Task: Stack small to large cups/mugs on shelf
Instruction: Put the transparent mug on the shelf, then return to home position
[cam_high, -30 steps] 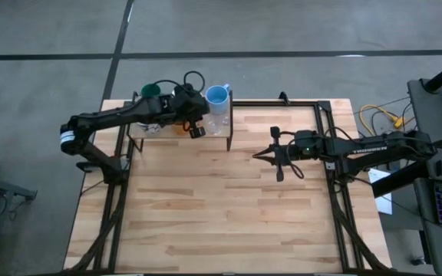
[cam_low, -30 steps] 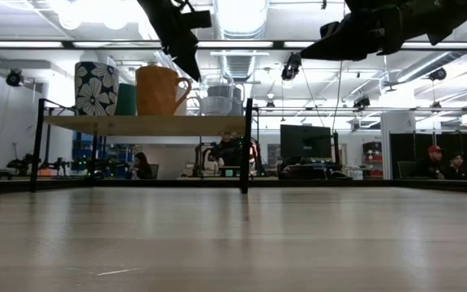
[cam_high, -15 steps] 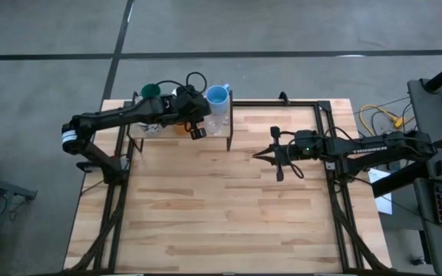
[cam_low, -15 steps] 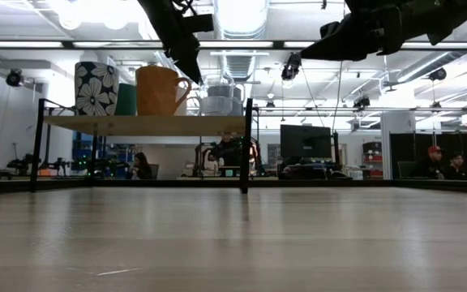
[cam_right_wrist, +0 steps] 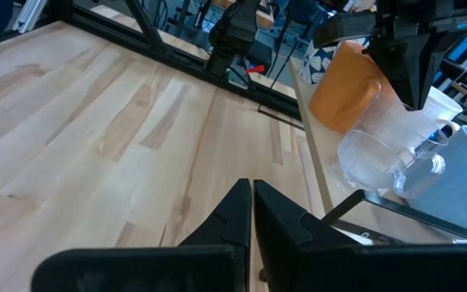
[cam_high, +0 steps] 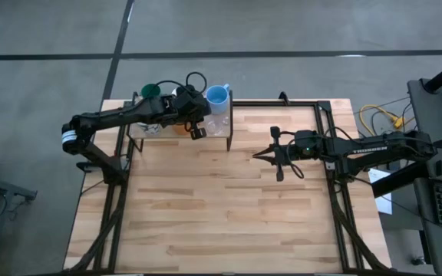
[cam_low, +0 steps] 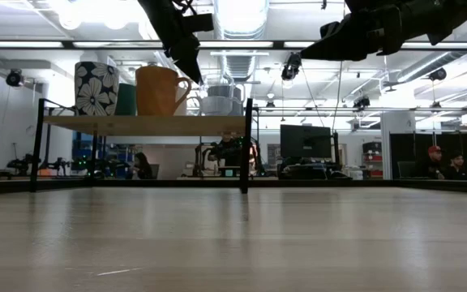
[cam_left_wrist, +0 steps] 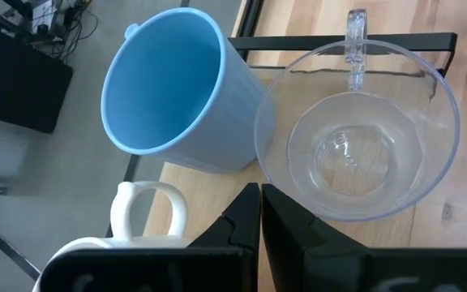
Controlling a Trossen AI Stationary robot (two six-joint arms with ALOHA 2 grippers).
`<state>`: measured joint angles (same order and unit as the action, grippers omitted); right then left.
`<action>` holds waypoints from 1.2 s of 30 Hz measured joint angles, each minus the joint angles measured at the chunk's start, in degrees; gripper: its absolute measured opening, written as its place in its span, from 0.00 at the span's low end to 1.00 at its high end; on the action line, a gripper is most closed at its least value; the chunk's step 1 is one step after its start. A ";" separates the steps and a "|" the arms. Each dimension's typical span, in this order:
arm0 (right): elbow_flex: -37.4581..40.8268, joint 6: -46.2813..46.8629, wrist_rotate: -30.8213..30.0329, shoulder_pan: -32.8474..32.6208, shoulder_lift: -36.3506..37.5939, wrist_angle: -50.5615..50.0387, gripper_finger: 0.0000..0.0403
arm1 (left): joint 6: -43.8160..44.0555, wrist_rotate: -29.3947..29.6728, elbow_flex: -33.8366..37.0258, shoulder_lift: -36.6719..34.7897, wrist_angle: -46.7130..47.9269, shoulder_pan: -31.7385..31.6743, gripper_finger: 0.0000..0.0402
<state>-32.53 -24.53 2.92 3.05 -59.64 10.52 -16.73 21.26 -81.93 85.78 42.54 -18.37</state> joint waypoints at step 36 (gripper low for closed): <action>0.00 -0.13 -0.12 -0.02 -0.02 -0.68 0.02 | 1.30 1.05 -0.01 -0.07 -1.29 0.04 0.00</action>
<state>-32.53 -24.67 2.80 3.03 -59.66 9.85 -15.43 22.30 -81.94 85.71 41.25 -18.33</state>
